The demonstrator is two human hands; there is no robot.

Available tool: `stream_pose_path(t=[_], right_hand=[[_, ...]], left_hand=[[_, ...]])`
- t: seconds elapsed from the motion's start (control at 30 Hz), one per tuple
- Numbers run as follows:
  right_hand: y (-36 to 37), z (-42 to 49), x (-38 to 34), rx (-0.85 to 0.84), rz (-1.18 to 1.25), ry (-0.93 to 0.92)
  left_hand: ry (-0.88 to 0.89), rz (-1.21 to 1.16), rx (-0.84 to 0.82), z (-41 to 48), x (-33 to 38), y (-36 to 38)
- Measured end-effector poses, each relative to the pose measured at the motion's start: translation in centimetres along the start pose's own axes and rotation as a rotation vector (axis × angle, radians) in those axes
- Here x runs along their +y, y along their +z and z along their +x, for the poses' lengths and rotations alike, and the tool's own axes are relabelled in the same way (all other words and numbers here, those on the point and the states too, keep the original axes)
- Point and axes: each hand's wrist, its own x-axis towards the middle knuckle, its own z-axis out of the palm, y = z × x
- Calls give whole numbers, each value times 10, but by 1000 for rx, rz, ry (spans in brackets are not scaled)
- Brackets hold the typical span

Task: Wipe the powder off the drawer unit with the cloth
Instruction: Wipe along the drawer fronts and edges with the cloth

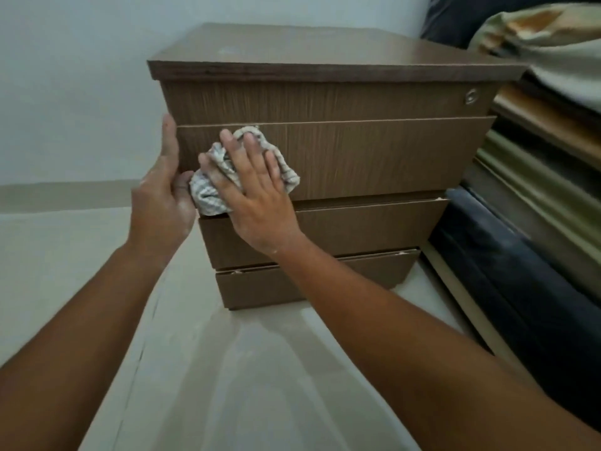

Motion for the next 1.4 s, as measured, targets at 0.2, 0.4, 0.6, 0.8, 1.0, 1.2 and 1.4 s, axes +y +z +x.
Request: stream_pose_path(t=[0.2, 0.4, 0.6, 0.8, 1.0, 1.2, 1.4], right_hand=[[-8, -17, 50, 40, -105, 36], [-34, -42, 124, 105, -142, 198], [-61, -66, 185, 173, -163, 403], [-78, -78, 216, 202, -172, 491], [-89, -77, 222, 462, 258, 896], [-109, -86, 219, 501, 388, 1250], [-93, -93, 173, 448, 373, 1029]], left_hand=[[-58, -40, 23, -6, -11, 13], [-76, -130, -4, -5, -19, 21], [-330, -221, 11, -3, -59, 35], [-440, -366, 30, -4, -50, 35], [-307, -344, 55, -6, -13, 24], [-329, -320, 203, -42, 16, 20], [-364, -145, -8, -87, 5, 26]])
